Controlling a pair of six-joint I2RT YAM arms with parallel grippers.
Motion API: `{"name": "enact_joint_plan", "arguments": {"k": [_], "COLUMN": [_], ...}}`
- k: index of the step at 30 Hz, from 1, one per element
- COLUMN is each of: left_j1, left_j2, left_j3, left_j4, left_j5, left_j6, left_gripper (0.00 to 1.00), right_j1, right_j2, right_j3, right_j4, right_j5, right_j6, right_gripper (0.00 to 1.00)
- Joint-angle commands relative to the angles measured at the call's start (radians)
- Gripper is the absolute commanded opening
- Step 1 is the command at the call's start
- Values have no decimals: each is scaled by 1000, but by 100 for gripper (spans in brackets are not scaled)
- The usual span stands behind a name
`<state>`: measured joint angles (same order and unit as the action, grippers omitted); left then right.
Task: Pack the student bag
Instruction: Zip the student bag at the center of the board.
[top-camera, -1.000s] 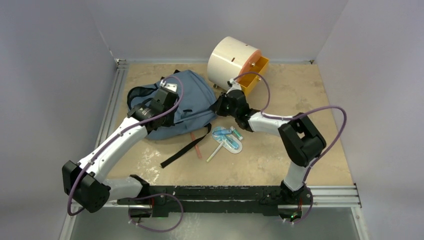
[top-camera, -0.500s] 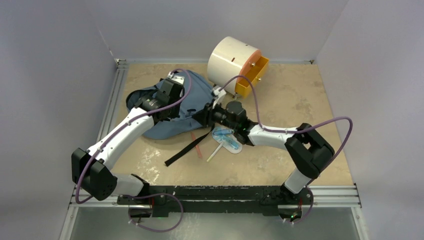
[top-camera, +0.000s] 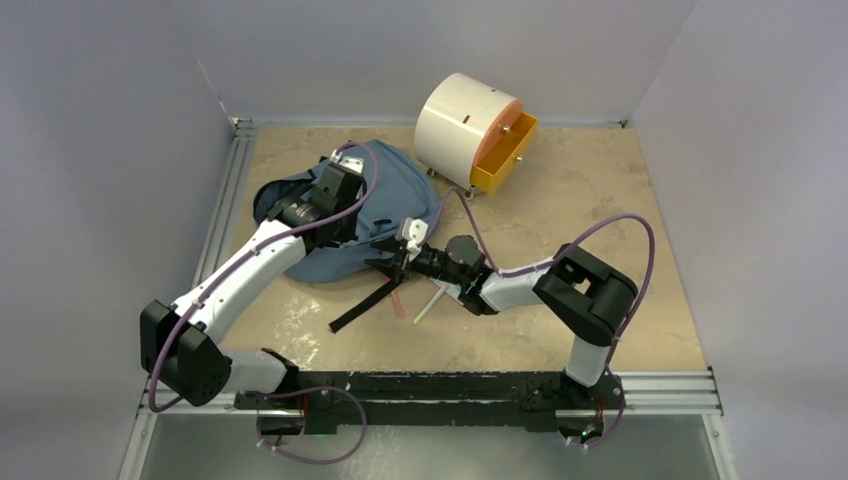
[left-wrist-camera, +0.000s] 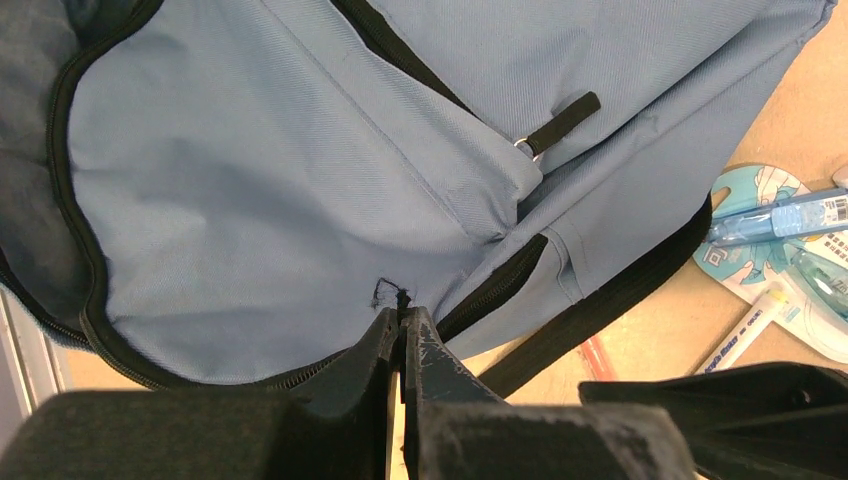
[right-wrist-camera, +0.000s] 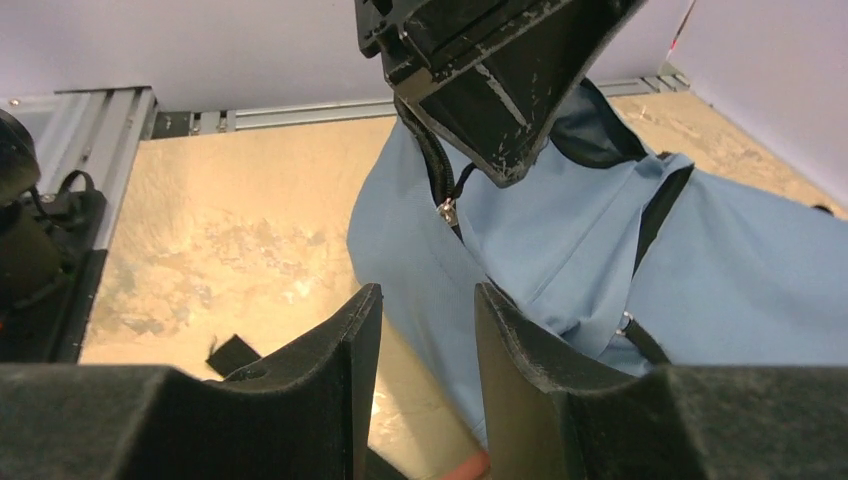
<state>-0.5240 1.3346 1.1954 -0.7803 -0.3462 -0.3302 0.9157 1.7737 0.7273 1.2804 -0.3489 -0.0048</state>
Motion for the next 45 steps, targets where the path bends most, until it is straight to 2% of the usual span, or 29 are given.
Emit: {"name": "enact_joint_plan", "arguments": {"k": [1,4,8,14,21,29,38,45], "left_j1": [6,6,5,6,6,6,5,6], "left_j2": [-44,-45,-37,-22,-7,15,18,21], "left_j3": [0,1,-5,-9,22,82,99,101], "left_j4": [46,51,53,58,56,26,19,19], "left_j5": [6,11,21,43,61,90,104,111], "left_j6": [-19,-14,-10,-13,-6,45,60,62], "left_gripper": [0,0,0,0,0,0,0,0], "right_j1": [3,5,5,48,184,231,240,241], "right_j2": [17,38,52,28,66,173,274,301], "right_j3": [86,129,205,185,233,395,575,634], "right_j4": [81,12,-162,-280,-324,-354,-452,-484], "right_j5": [-68,-92,-167,-200,0,266,354,404], "right_j6": [-137,-188,-297,-401,-477,-540,-563,-570], "right_gripper": [42,43,42,40,41,42,41,41]}}
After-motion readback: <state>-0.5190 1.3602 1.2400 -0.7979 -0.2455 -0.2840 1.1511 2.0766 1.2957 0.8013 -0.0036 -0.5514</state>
